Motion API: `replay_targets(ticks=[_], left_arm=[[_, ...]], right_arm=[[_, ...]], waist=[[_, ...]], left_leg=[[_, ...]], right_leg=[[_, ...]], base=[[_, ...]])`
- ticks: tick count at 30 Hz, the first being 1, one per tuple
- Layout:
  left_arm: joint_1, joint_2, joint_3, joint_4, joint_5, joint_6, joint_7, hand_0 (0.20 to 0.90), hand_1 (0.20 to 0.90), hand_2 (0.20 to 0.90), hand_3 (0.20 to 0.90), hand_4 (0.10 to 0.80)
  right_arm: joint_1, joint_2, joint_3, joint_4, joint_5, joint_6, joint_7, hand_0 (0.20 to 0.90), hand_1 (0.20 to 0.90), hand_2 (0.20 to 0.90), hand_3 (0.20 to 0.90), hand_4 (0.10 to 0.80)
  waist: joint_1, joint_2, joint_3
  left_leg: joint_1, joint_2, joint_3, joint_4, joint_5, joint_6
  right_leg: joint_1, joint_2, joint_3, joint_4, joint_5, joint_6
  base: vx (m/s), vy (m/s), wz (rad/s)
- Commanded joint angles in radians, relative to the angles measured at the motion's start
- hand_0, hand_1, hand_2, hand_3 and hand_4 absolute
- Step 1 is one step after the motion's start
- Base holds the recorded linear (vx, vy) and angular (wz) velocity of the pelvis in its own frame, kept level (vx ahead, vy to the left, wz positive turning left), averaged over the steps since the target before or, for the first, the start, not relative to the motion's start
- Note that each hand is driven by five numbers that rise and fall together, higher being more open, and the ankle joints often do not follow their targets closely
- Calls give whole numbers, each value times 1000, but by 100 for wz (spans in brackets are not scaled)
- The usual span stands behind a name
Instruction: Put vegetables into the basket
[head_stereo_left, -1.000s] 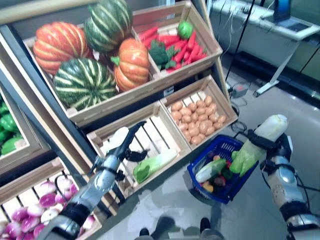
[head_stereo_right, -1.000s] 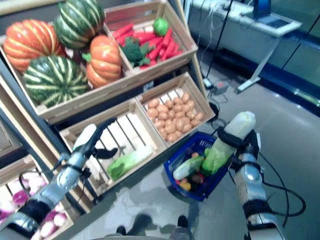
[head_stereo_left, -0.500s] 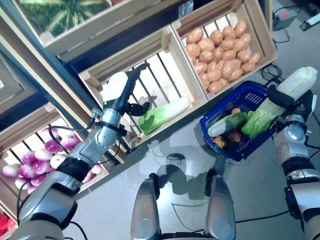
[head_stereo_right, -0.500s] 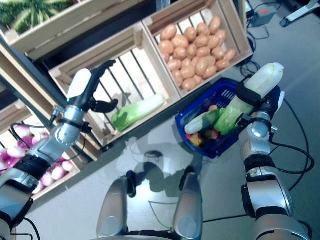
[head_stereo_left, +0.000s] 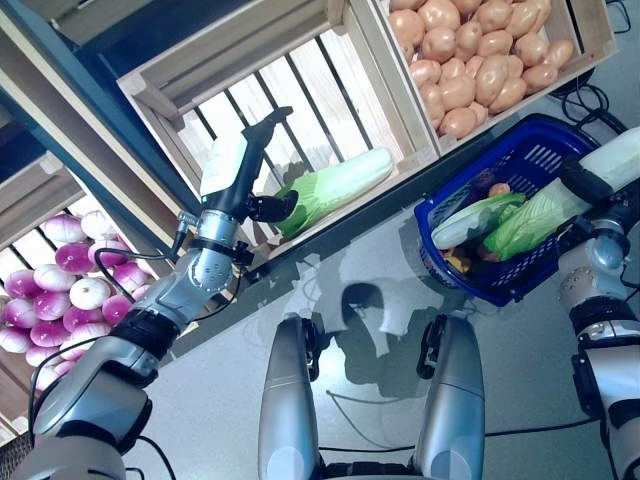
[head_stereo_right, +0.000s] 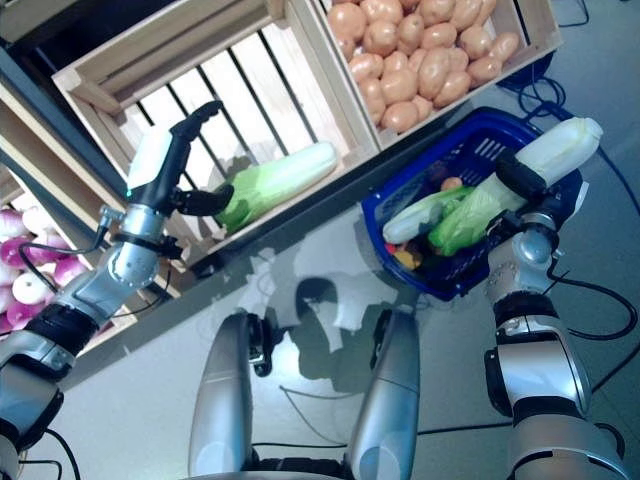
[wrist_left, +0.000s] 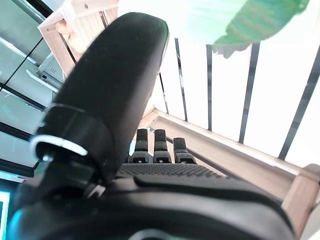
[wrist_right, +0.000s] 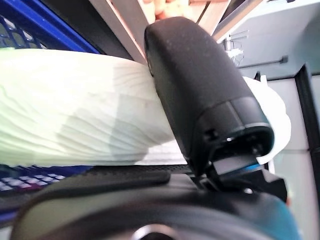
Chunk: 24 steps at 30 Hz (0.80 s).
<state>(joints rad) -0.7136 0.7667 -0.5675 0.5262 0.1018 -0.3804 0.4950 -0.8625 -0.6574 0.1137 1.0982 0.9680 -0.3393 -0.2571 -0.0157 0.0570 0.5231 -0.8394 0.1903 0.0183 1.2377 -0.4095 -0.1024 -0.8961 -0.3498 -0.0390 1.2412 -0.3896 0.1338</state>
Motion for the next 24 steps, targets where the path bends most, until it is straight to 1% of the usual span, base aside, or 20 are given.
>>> replay_targets(ticks=[1,3,5,6,7,12,14,19,22,24], left_arm=[[-141,38,36,-44,-40,-81,92,900,900,900,900,800],[-152,44,25,-45,-52,-69,86,900,900,900,900,800],[-162,49,20,-40,-56,-63,81,900,900,900,900,800],[-162,49,20,-40,-56,-63,81,900,900,900,900,800],[-172,51,13,-33,-59,-55,76,900,900,900,900,800],[-190,63,0,-19,-72,-25,37,900,900,900,900,800],[-198,74,-8,-6,-79,-10,4,900,900,900,900,800],[-203,94,-12,-1,-90,10,-30,900,900,900,900,800],[-202,101,-14,11,-104,19,-66,900,900,900,900,800],[-205,109,-23,23,-114,37,-113,900,900,900,900,800]], right_arm=[[-106,-70,-68,38,81,-47,95,900,900,900,900,800],[-105,-69,-69,43,107,-34,107,900,900,900,900,800],[-105,-66,-71,53,141,11,129,900,900,900,900,800],[-105,-66,-71,53,141,11,129,900,900,900,900,800],[-107,-62,-69,63,143,52,132,900,900,900,900,800],[-109,-59,-52,70,116,72,146,900,900,900,900,800],[-108,-64,-37,73,104,118,193,900,900,900,900,800],[-102,-77,-18,70,88,157,223,900,900,900,900,800],[-99,-82,-14,71,87,153,235,900,900,900,900,800],[-100,-90,-14,74,90,148,250,900,900,900,900,800]], waist=[[7,9,-52],[8,6,-57],[9,5,-61],[9,5,-61],[9,3,-66],[7,0,-74],[5,-3,-80],[3,-5,-86],[4,-6,-88],[3,-8,-92]], left_leg=[[56,14,-7,-3,-108,11],[49,12,-11,0,-108,9],[41,11,-14,4,-107,9],[41,11,-14,4,-107,9],[37,11,-16,2,-103,9],[47,18,-12,-13,-96,8],[56,22,-9,-32,-87,7],[71,27,-4,-57,-76,7],[81,30,0,-69,-71,8],[93,33,4,-85,-66,7]], right_leg=[[79,-8,-25,-64,-9,-39],[73,-6,-25,-62,-9,-39],[64,-3,-23,-60,-5,-37],[64,-3,-23,-60,-5,-37],[59,0,-21,-61,-2,-36],[63,6,-19,-71,3,-33],[71,8,-19,-86,11,-30],[82,9,-18,-109,24,-26],[91,9,-20,-120,28,-26],[102,10,-22,-135,34,-23]], base=[[0,0,0],[15,-1,1],[0,0,0],[0,0,0],[0,0,0],[9,-1,-2],[21,-7,-8],[6,-1,-2],[7,1,-1],[34,4,-1]])
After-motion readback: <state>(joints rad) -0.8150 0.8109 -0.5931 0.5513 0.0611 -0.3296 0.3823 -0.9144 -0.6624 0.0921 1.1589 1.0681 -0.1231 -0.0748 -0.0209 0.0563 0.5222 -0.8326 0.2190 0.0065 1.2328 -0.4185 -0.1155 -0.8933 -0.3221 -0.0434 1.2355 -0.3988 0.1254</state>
